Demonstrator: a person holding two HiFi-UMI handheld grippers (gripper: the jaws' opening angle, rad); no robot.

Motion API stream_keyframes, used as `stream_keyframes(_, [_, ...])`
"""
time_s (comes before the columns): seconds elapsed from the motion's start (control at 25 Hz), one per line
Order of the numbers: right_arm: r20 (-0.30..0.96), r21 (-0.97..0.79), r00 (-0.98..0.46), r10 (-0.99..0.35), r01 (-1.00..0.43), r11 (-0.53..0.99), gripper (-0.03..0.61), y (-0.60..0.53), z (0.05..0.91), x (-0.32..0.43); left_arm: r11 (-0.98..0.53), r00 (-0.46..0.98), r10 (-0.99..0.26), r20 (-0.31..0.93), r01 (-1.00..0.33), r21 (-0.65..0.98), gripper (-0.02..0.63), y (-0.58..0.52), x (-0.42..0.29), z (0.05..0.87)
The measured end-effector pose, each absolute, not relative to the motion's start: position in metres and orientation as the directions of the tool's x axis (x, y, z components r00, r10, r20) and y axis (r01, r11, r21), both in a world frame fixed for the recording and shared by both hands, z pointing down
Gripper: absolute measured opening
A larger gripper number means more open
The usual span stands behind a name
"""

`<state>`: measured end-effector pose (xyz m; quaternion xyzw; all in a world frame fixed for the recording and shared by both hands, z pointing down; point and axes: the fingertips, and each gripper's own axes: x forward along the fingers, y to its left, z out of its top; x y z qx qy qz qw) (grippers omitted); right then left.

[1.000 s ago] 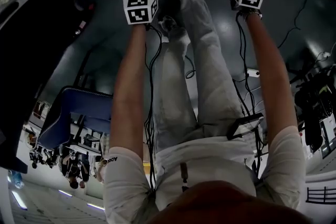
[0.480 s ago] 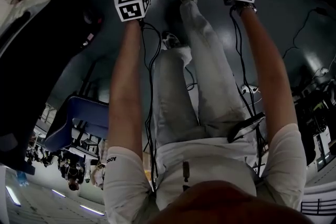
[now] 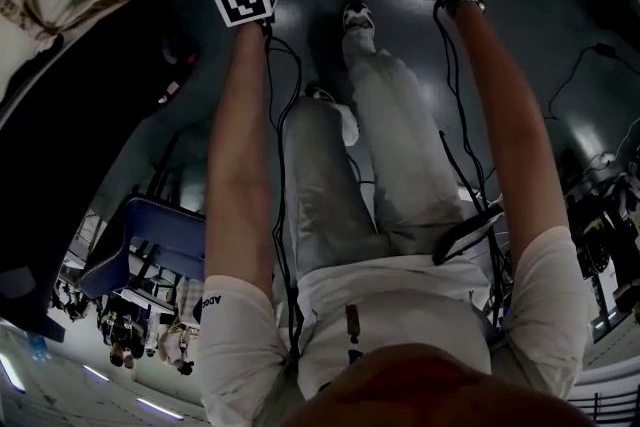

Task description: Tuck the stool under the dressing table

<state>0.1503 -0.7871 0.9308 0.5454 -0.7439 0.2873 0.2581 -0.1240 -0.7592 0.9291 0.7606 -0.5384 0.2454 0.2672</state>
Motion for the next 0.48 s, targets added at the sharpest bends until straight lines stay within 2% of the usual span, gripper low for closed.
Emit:
stream_keyframes(0.24, [0.715, -0.182, -0.277, -0.642, -0.96, 0.213, 0.239, -0.796, 0.92, 0.152, -0.242, 0.22, -0.641, 0.735, -0.967, 0.078, 0.358, -0.773, -0.12, 0.924])
stream_keyframes(0.32, [0.71, -0.199, -0.283, -0.645, -0.959, 0.201, 0.267, -0.791, 0.913, 0.15, -0.291, 0.216, -0.662, 0.718, -0.957, 0.02, 0.288, -0.77, -0.118, 0.913])
stream_keyframes(0.36, [0.699, -0.211, -0.291, -0.653, -0.957, 0.201, 0.265, -0.786, 0.906, 0.148, -0.314, 0.211, -0.678, 0.705, -0.949, -0.018, 0.18, -0.765, -0.118, 0.906])
stream_keyframes(0.4, [0.687, -0.218, -0.301, -0.662, -0.954, 0.207, 0.253, -0.779, 0.899, 0.146, -0.333, 0.213, -0.689, 0.693, -0.942, -0.042, 0.117, -0.756, -0.118, 0.9])
stream_keyframes(0.48, [0.666, -0.222, -0.322, -0.673, -0.947, 0.233, 0.198, -0.76, 0.887, 0.143, -0.367, 0.249, -0.686, 0.684, -0.93, -0.029, 0.109, -0.733, -0.116, 0.893])
